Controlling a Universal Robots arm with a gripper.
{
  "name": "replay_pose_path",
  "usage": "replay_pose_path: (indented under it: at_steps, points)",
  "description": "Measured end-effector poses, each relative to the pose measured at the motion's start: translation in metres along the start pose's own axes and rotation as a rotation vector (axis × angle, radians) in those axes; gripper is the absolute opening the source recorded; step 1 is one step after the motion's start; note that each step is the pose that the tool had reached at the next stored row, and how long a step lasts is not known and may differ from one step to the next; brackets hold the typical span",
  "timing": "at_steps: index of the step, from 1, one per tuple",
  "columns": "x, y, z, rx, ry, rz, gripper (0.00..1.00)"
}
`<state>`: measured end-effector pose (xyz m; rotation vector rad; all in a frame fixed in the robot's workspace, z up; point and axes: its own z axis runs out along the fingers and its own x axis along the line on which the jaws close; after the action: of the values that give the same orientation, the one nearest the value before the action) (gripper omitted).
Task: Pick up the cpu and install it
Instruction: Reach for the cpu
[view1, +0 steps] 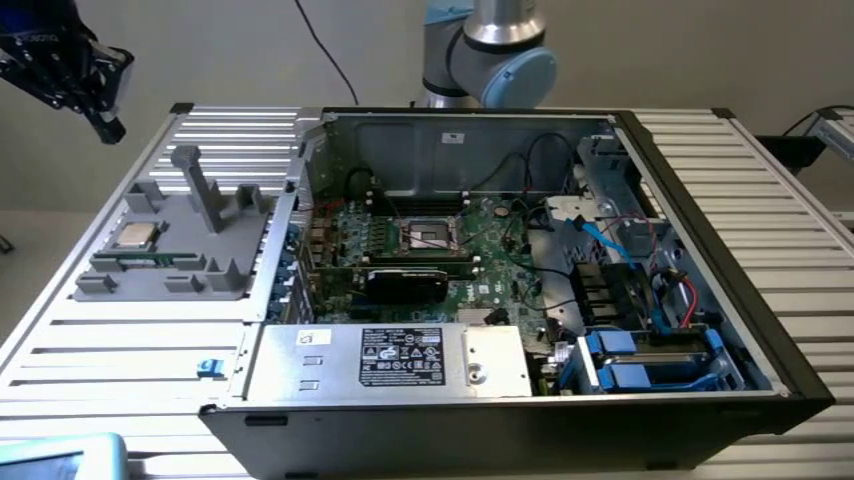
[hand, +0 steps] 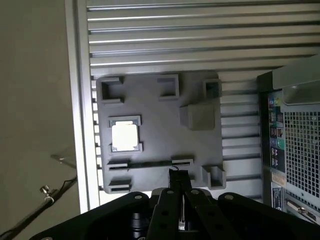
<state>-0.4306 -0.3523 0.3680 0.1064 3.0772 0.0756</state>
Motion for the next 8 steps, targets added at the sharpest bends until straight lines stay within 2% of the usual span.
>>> replay_pose_path:
  at_steps: [8]
  points:
    - [0.037, 0.0066, 0.0062, -0.0001, -0.0001, 0.000, 0.11]
